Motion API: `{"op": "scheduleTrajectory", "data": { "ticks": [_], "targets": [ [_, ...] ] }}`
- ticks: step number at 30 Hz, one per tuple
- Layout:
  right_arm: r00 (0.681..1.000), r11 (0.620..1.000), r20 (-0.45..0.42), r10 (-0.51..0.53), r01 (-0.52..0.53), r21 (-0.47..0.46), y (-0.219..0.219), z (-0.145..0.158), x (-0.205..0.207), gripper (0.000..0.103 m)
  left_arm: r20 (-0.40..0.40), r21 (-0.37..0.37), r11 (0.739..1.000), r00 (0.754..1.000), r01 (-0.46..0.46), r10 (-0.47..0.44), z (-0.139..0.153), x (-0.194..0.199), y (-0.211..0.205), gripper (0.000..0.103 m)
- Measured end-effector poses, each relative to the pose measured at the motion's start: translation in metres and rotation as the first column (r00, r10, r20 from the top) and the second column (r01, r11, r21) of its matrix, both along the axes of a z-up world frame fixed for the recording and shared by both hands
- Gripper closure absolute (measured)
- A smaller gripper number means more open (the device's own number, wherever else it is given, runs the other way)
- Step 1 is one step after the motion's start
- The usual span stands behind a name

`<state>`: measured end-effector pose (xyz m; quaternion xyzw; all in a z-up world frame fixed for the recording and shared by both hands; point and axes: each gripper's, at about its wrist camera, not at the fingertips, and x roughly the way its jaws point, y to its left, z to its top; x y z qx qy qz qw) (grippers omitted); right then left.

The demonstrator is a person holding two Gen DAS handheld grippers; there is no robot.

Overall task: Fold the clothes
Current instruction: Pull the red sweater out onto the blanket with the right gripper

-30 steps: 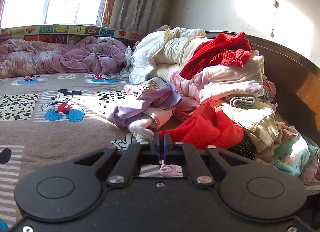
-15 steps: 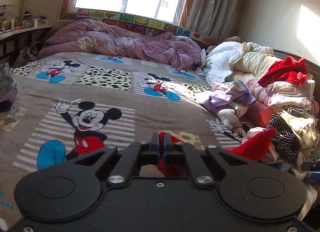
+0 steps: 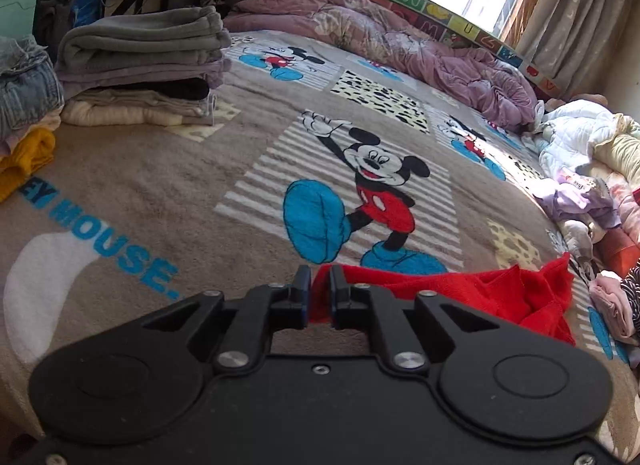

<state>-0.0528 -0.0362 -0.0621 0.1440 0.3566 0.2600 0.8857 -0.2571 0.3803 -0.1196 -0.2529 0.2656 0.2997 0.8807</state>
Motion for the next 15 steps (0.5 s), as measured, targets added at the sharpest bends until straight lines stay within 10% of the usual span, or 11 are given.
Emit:
{"op": "scheduleTrajectory", "data": {
  "ticks": [4, 15],
  "targets": [
    [0.998, 0.998, -0.010, 0.054, -0.055, -0.042, 0.014, -0.005, -0.004, 0.000, 0.017, 0.066, 0.998, 1.000, 0.004, -0.005, 0.005, -0.013, -0.018, 0.052],
    [0.962, 0.959, -0.044, 0.269, -0.272, -0.081, 0.045, -0.013, -0.008, 0.000, -0.013, -0.010, 0.986, 0.986, 0.167, -0.168, 0.053, -0.054, -0.038, 0.037]
  ]
}}
